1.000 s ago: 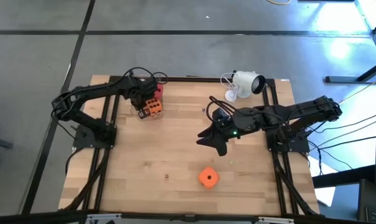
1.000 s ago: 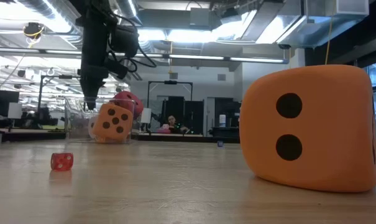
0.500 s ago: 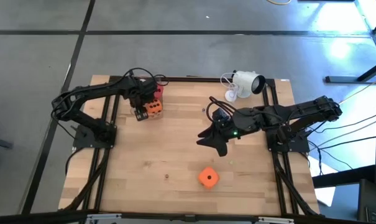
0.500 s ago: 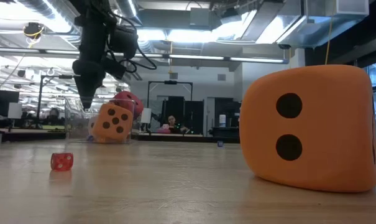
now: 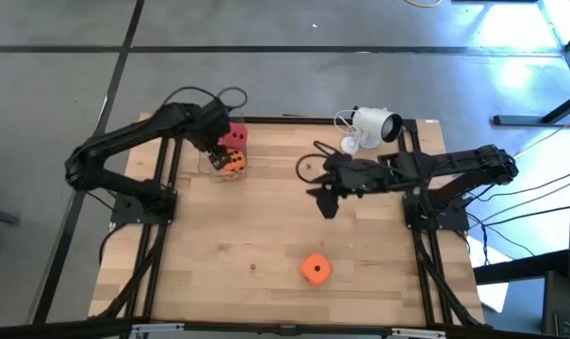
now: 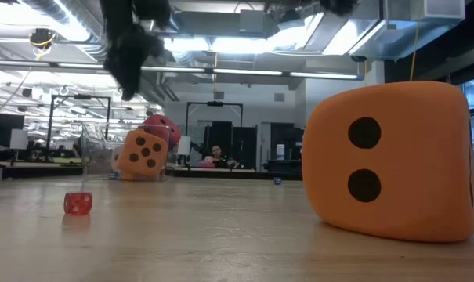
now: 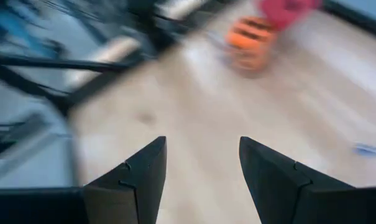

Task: Pick & Place Dice
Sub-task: Put the small blue dice into the transparent bin

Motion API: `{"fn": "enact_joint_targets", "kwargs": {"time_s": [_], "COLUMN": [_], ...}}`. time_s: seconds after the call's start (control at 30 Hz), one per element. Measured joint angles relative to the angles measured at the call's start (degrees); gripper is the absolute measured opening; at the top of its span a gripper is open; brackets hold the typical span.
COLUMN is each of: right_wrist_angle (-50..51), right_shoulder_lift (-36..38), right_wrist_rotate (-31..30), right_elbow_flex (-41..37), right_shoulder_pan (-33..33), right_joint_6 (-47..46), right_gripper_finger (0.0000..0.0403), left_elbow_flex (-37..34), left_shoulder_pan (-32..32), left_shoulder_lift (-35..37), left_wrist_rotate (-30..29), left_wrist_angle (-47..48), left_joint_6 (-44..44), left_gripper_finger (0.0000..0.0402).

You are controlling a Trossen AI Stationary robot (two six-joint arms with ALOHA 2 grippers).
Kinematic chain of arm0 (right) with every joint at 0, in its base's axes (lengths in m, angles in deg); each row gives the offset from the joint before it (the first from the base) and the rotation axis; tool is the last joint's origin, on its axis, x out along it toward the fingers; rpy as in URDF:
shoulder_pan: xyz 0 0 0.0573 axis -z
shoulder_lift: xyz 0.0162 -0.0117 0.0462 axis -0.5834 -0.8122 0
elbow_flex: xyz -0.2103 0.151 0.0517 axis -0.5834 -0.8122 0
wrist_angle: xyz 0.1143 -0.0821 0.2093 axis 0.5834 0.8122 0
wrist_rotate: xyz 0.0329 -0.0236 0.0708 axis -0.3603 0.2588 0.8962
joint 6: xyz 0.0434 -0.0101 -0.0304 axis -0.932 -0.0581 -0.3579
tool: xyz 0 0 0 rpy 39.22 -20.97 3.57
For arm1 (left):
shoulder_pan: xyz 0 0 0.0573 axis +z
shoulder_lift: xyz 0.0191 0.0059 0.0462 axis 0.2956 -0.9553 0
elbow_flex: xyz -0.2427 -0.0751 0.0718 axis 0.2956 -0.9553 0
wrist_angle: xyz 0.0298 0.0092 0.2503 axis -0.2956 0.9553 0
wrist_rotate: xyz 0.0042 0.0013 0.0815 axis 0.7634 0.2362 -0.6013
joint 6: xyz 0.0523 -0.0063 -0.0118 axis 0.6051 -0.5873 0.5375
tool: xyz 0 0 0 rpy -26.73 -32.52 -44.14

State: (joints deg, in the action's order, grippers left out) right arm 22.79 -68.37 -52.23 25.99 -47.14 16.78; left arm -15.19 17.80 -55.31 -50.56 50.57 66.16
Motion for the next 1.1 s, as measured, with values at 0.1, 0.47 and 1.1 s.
{"fn": "enact_joint_targets", "kwargs": {"time_s": [0.1, 0.47, 1.1], "right_wrist_angle": [4.71, 5.00, 6.57], "right_shoulder_lift": [-0.97, -12.85, -26.47], "right_wrist_rotate": [-1.49, 2.25, 12.55], "right_elbow_flex": [0.02, 0.02, -0.02], "right_shoulder_pan": [3.66, 14.74, 28.29], "right_joint_6": [3.72, 17.08, 40.47], "right_gripper_finger": [0.0201, 0.0201, 0.0201], "left_elbow_flex": [0.21, -10.91, -17.78], "left_shoulder_pan": [-1.66, -10.50, -12.19], "left_shoulder_lift": [4.48, 20.54, 24.28], "left_wrist_rotate": [3.09, 5.36, 5.63], "left_wrist_angle": [-6.49, -41.49, -45.49], "left_joint_6": [-4.59, -15.32, -12.01], "left_gripper_finger": [0.0209, 0.0210, 0.0210]}}
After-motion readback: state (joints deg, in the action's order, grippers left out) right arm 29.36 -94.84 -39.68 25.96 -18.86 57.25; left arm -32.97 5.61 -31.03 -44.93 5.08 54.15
